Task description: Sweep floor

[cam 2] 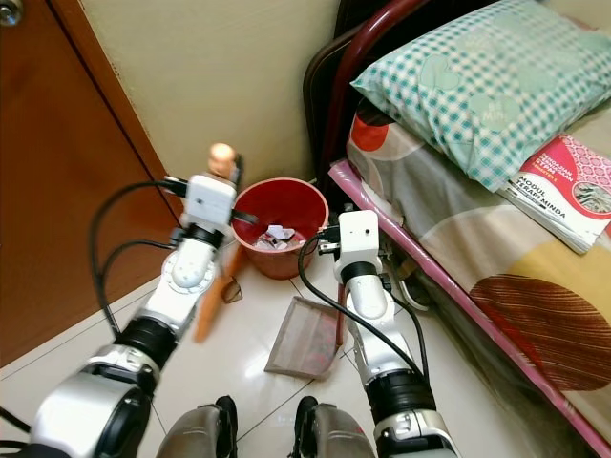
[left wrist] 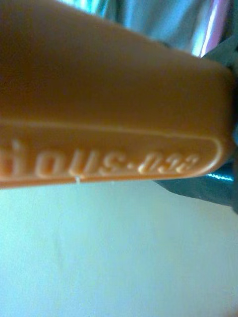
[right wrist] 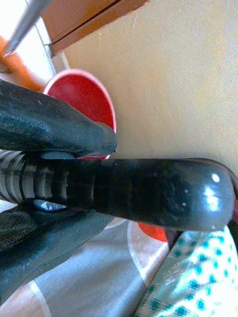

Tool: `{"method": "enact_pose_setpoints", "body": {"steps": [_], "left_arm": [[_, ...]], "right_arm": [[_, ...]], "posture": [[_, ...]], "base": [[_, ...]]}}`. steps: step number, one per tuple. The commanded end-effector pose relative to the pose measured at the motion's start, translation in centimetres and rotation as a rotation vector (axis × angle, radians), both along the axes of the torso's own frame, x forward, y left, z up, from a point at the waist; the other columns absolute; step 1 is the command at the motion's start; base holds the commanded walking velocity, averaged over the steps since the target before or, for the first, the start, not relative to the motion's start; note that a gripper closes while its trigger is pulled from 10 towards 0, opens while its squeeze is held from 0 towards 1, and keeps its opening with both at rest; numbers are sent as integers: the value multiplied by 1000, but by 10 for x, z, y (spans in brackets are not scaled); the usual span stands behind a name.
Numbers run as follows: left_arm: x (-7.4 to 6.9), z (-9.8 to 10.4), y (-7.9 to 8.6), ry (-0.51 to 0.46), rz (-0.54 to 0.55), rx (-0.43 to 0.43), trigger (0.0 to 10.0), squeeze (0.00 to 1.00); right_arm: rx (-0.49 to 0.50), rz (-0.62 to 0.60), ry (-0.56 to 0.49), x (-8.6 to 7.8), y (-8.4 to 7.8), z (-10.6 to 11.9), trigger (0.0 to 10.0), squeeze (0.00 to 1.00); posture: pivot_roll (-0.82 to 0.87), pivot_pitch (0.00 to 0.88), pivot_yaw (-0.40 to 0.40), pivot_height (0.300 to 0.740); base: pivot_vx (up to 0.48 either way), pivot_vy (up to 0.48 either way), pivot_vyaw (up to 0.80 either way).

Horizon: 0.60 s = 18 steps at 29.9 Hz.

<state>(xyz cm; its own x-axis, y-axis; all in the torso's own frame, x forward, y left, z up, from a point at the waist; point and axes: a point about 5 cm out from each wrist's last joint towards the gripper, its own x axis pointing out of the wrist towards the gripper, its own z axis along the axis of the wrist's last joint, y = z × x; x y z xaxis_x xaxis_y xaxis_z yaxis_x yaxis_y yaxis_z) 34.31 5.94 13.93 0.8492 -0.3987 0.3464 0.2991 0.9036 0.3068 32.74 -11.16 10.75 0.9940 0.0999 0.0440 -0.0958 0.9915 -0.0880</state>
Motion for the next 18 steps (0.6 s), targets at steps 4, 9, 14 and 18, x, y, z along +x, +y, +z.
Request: {"method": "enact_pose_setpoints", "body": {"steps": [4,9,14,18], "left_arm": [[-15,-17,-21,76,-110,-63,10000,0],[-21,-22,-16,111,-84,-132,10000,0],[-30,-24,-9,159,-8,-230,10000,0],[-39,-13,-3,163,31,-287,10000,0]], "right_arm": [[3,-8,-6,-1,1,4,10000,0],[-1,-8,-4,-1,1,4,10000,0],[-7,-2,-3,1,1,3,10000,0],[-28,11,-18,3,2,6,10000,0]], "posture": [[-17,267,-30,740],[-5,269,-25,740],[9,262,-29,740],[20,254,-31,740]], "base": [[0,0,0],[0,0,0],[0,0,0],[0,0,0]]}}
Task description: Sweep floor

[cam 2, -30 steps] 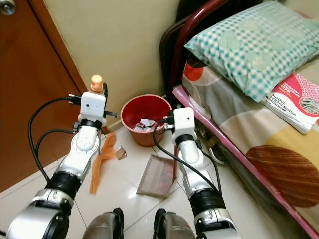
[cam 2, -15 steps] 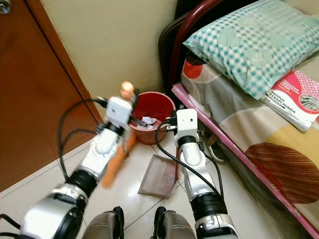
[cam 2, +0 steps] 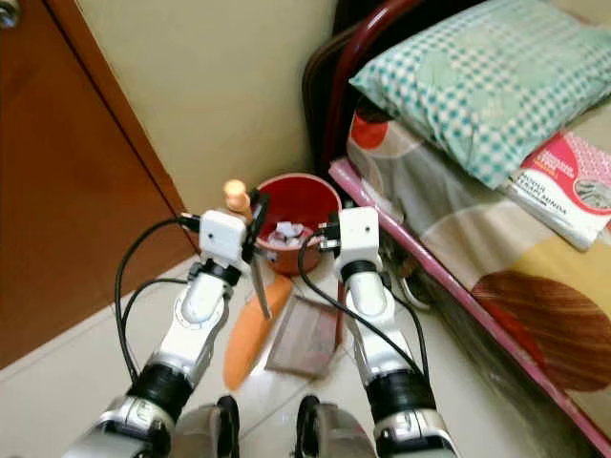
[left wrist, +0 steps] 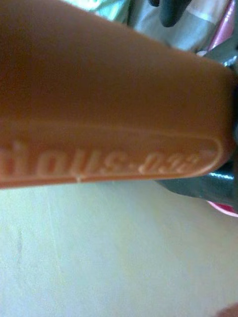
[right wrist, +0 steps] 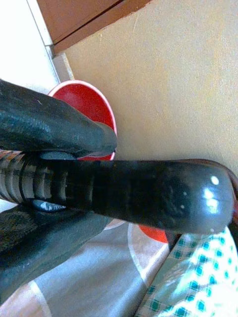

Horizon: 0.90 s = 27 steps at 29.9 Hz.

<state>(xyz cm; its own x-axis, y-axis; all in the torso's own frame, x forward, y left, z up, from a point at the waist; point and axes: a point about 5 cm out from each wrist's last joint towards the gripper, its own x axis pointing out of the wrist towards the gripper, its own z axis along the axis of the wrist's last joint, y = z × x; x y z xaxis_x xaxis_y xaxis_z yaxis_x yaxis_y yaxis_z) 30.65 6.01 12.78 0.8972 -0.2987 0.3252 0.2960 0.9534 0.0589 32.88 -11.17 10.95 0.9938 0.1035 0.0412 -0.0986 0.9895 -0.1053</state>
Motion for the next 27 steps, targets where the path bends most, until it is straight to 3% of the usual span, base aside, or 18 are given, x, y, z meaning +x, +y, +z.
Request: {"method": "enact_pose_setpoints", "body": {"steps": [1,6,9,14,17,23,27], "left_arm": [[-5,3,-2,42,8,-66,10000,0],[-16,24,14,40,41,-96,10000,0],[-26,45,38,26,97,-77,10000,0],[-25,81,53,-87,136,-82,10000,0],[-24,97,63,-113,164,-128,10000,0],[-29,114,59,-70,96,-241,10000,0],[-30,133,62,-157,93,-188,10000,0]], "right_arm": [[-13,10,-21,2,2,4,10000,0],[-23,14,-24,5,0,5,10000,0],[-56,37,-35,6,-1,6,10000,0],[-79,60,-51,8,-1,10,10000,0],[-85,63,-51,10,-3,10,10000,0],[-97,66,-40,11,-9,7,10000,0],[-97,65,-28,13,-11,5,10000,0]], "posture": [[23,248,-34,740],[34,235,-41,740],[51,216,-54,740],[54,191,-64,740],[46,168,-72,740],[49,145,-76,740],[64,129,-77,740]], "base": [[0,0,0],[0,0,0],[0,0,0],[0,0,0],[0,0,0],[0,0,0],[0,0,0]]}}
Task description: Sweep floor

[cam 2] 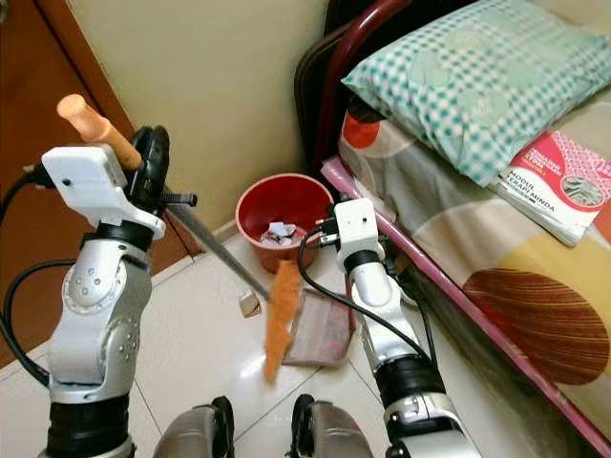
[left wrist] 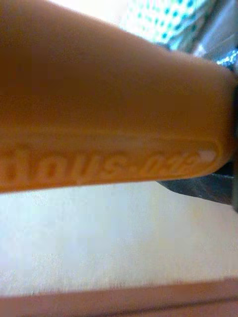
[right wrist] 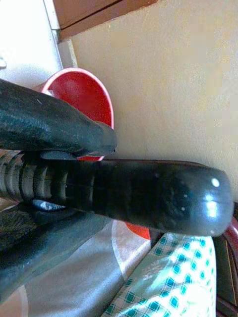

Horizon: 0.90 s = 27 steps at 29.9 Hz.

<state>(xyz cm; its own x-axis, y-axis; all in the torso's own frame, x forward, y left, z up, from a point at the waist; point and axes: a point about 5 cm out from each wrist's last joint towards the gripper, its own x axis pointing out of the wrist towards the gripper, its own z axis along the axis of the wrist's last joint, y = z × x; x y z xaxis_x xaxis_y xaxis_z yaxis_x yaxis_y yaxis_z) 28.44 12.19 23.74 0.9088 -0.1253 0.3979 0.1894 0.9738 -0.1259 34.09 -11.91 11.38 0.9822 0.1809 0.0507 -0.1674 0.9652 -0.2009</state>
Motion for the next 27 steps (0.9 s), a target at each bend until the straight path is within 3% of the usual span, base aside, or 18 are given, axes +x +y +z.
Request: {"method": "enact_pose_setpoints", "body": {"steps": [1,7,12,16,21,24,27], "left_arm": [[-8,26,2,-144,4,43,10000,0],[-5,24,24,-243,94,250,10000,0],[-1,23,35,-247,128,270,10000,0],[4,24,45,-302,148,327,10000,0],[13,1,47,-320,137,349,10000,0],[21,-18,43,-296,110,308,10000,0],[34,-50,34,-236,84,297,10000,0]], "right_arm": [[-2,-8,-5,1,-3,0,10000,0],[6,9,-4,3,3,0,10000,0],[6,11,-6,3,2,0,10000,0],[1,3,-4,3,-4,-2,10000,0],[3,7,-6,1,-2,-2,10000,0],[6,13,-9,0,0,-2,10000,0],[7,17,-16,-1,-1,-1,10000,0]], "posture": [[64,129,-77,740],[65,117,-76,740],[53,114,-73,740],[53,114,-73,740],[33,116,-77,740],[13,121,-81,740],[-20,126,-81,740]], "base": [[0,0,0],[0,0,0],[0,0,0],[0,0,0],[0,0,0],[0,0,0],[0,0,0]]}}
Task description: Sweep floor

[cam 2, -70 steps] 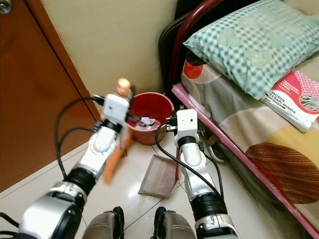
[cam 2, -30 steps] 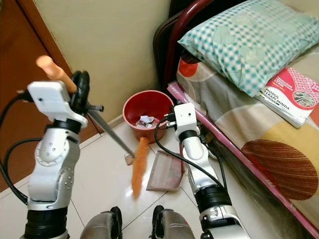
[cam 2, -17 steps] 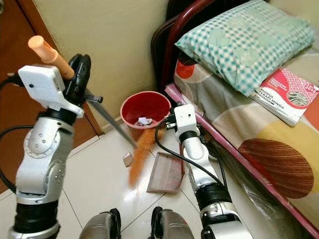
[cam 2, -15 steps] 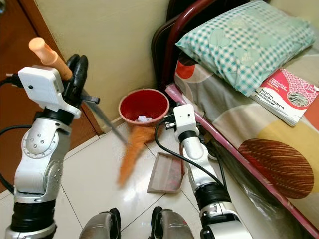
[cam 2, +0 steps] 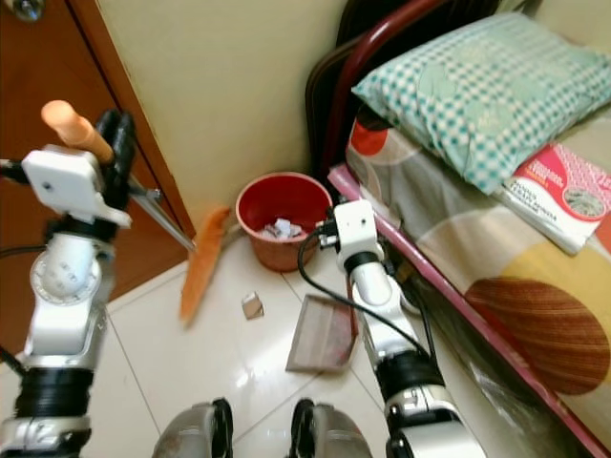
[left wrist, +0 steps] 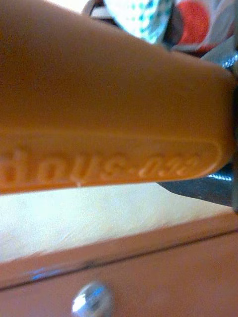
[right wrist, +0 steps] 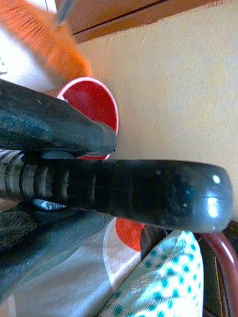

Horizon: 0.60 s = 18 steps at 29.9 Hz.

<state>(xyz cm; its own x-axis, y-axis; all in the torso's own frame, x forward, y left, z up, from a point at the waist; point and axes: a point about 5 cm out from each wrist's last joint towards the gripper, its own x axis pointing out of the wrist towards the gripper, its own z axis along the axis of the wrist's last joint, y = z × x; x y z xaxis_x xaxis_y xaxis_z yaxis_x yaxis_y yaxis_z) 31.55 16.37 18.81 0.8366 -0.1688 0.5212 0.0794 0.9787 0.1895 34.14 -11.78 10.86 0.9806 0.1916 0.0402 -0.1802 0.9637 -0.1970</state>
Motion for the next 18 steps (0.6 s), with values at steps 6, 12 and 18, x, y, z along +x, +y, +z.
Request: {"method": "enact_pose_setpoints", "body": {"steps": [6,12,18], "left_arm": [[20,-28,-16,46,-4,-19,10000,0],[29,-50,-27,134,-1,52,10000,0],[26,-70,-47,209,-67,66,10000,0]], "right_arm": [[13,-11,-50,-5,-5,9,10000,0],[15,-31,-49,-16,-11,6,10000,0],[13,-45,-40,-22,-17,5,10000,0]], "posture": [[-97,136,-60,740],[-135,152,-43,740],[-132,166,-40,740]], "base": [[0,0,0],[0,0,0],[0,0,0]]}}
